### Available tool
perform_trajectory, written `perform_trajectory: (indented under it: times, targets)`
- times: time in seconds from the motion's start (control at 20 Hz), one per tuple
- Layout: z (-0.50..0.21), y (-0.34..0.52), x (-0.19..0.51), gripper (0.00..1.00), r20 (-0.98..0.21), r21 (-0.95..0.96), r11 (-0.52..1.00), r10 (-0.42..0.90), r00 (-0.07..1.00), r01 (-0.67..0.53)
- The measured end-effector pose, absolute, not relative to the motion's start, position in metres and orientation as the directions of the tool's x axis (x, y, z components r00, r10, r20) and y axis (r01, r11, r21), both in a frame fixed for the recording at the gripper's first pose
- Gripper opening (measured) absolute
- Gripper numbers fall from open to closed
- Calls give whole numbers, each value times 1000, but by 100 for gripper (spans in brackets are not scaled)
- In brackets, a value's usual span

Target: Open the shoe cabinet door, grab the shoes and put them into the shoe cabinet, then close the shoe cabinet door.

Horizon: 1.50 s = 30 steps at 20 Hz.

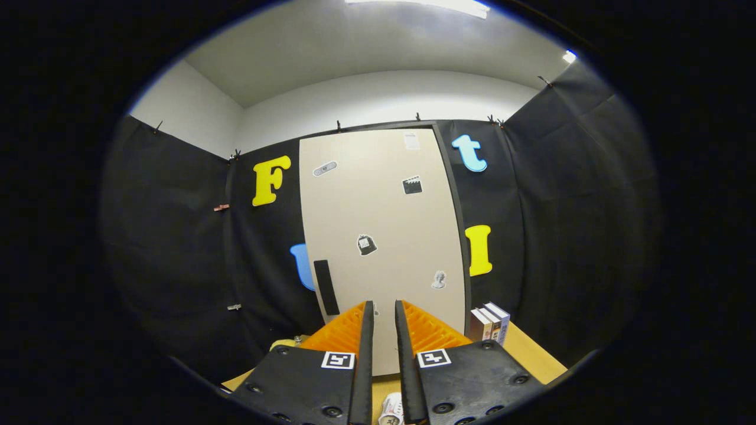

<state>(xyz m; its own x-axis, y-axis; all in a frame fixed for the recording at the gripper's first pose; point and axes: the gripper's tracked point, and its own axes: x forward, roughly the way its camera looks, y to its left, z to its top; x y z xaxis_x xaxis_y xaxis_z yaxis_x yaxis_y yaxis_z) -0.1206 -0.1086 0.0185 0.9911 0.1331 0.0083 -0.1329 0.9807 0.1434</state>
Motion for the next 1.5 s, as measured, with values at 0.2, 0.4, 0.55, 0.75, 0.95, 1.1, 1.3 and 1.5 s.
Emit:
perform_trajectory:
  times: [0.2, 0.4, 0.55, 0.75, 0.95, 1.1, 1.3, 1.5]
  targets:
    - [8, -75, -92, 24, -6, 102, 988, 118, 993, -117]
    - [-2, -43, -66, 35, -15, 84, 988, 128, 992, -126]
    - [-4, -21, -48, 36, -3, 87, 986, 140, 990, -140]
    - [-16, 4, -19, 75, -20, 79, 985, 158, 987, -156]
    - [-29, 19, 18, 79, -44, 74, 988, 142, 989, -139]
    - [-38, 24, 46, 79, -54, 70, 990, 124, 991, -120]
    - [-55, 27, 79, 79, -81, 71, 993, 101, 992, -95]
    - [-67, 26, 102, 79, -102, 83, 994, 83, 991, -74]
